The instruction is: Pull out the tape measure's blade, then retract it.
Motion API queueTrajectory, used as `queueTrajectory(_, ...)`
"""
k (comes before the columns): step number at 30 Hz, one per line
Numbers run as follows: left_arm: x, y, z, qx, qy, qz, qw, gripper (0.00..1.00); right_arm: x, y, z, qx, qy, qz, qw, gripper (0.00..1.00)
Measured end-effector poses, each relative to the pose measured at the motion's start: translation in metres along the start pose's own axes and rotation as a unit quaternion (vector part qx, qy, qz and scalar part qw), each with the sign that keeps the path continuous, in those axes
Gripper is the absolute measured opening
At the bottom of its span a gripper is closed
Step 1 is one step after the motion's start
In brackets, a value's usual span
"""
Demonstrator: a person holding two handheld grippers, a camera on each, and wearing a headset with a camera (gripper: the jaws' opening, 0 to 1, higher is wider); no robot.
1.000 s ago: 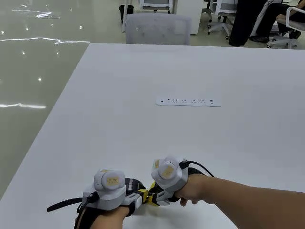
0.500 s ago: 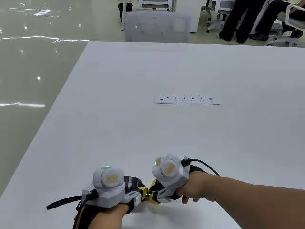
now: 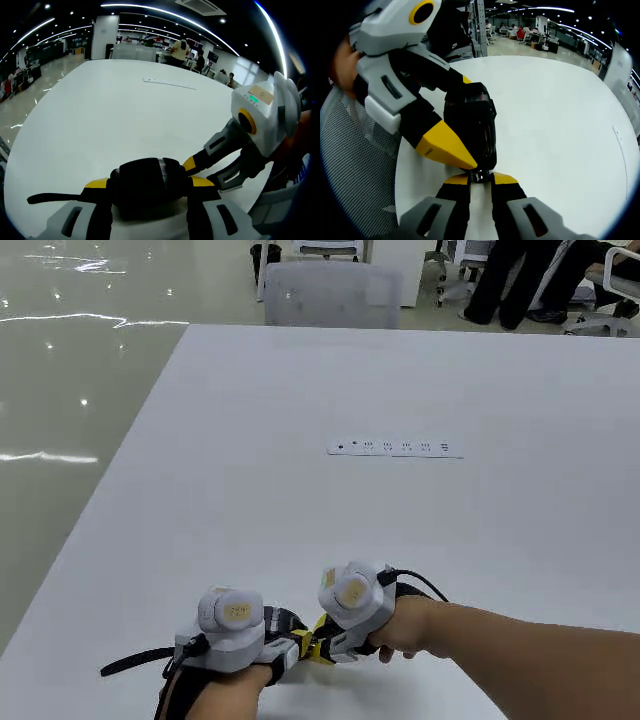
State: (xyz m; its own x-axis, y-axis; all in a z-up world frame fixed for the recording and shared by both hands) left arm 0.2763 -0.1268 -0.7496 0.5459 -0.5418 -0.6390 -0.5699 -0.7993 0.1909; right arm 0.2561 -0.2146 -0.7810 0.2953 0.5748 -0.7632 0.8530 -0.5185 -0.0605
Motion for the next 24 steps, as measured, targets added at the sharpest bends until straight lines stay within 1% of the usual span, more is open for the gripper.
queueTrajectory(3,-0.001,-0.001,0.0,-0.003,0.002,0.004,1.0,0.57,0.0,0.0,0.0,0.002,0.0,0.001,1.0,0.14)
queueTrajectory(7,-0.001,0.0,0.0,-0.006,0.004,0.006,1.0,0.58,0.0,-0.001,0.0,-0.004,-0.001,0.005,1.0,0.15)
queueTrajectory(11,-0.002,-0.004,-0.001,-0.024,0.001,0.035,0.9991,0.58,0.001,-0.001,0.0,-0.008,-0.003,0.009,0.9999,0.15)
queueTrajectory(12,-0.002,-0.004,-0.001,-0.025,0.0,0.038,0.999,0.58,0.001,-0.001,0.0,-0.009,-0.003,0.01,0.9999,0.15)
queueTrajectory(13,-0.003,-0.004,0.0,-0.028,-0.008,0.043,0.9986,0.57,0.0,-0.001,0.0,-0.006,-0.003,0.011,0.9999,0.15)
queueTrajectory(14,-0.003,-0.003,0.001,-0.029,-0.011,0.048,0.9984,0.58,0.0,-0.001,0.0,-0.006,-0.003,0.011,0.9999,0.15)
queueTrajectory(15,-0.003,-0.004,0.0,-0.028,-0.009,0.048,0.9984,0.6,-0.001,-0.001,0.0,-0.004,-0.004,0.014,0.9999,0.16)
queueTrajectory(16,-0.004,-0.004,0.0,-0.023,-0.006,0.05,0.9985,0.62,-0.001,-0.001,0.001,-0.003,-0.003,0.016,0.9999,0.18)
queueTrajectory(17,-0.004,-0.004,0.001,-0.02,-0.006,0.055,0.9983,0.67,-0.002,-0.002,0.001,-0.003,-0.003,0.018,0.9998,0.21)
queueTrajectory(18,-0.005,-0.004,0.003,-0.019,-0.012,0.06,0.9979,0.71,-0.003,-0.001,0.002,-0.007,-0.003,0.025,0.9997,0.23)
queueTrajectory(19,-0.006,-0.005,0.004,-0.021,-0.016,0.063,0.9977,0.73,-0.003,-0.002,0.003,-0.008,-0.004,0.024,0.9997,0.25)
queueTrajectory(20,-0.007,-0.005,0.004,-0.023,-0.014,0.068,0.9973,0.75,-0.004,-0.001,0.004,-0.009,-0.005,0.026,0.9996,0.26)
queueTrajectory(21,-0.007,-0.002,0.001,-0.023,-0.001,0.094,0.9953,0.8,-0.005,-0.001,0.005,-0.008,-0.008,0.027,0.9996,0.28)
queueTrajectory(22,-0.007,0.004,0.001,-0.025,0.008,0.122,0.9922,0.88,-0.006,0.001,0.007,-0.009,-0.012,0.03,0.9994,0.33)
queueTrajectory(23,-0.008,0.007,0.003,-0.027,0.008,0.142,0.9894,1.0,-0.009,0.002,0.01,-0.008,-0.017,0.035,0.9992,0.36)
queueTrajectory(24,-0.012,0.006,0.007,-0.009,-0.012,0.149,0.9887,0.99,-0.012,0.002,0.012,-0.005,-0.018,0.036,0.9992,0.41)
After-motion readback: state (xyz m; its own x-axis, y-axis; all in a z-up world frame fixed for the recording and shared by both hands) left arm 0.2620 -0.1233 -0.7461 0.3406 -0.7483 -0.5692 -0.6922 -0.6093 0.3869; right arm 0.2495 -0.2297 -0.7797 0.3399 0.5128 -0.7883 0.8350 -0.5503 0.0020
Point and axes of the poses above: the centre of the closed fingertips' face, and the gripper's own axes: x roughly forward along the fingers, y roughly to its right, z roughly out of its underside, the point moved 5 cm from there along -x, roughly backward along the fingers, and after that the axes turned 4 degrees about y, right-handed, at the moved point
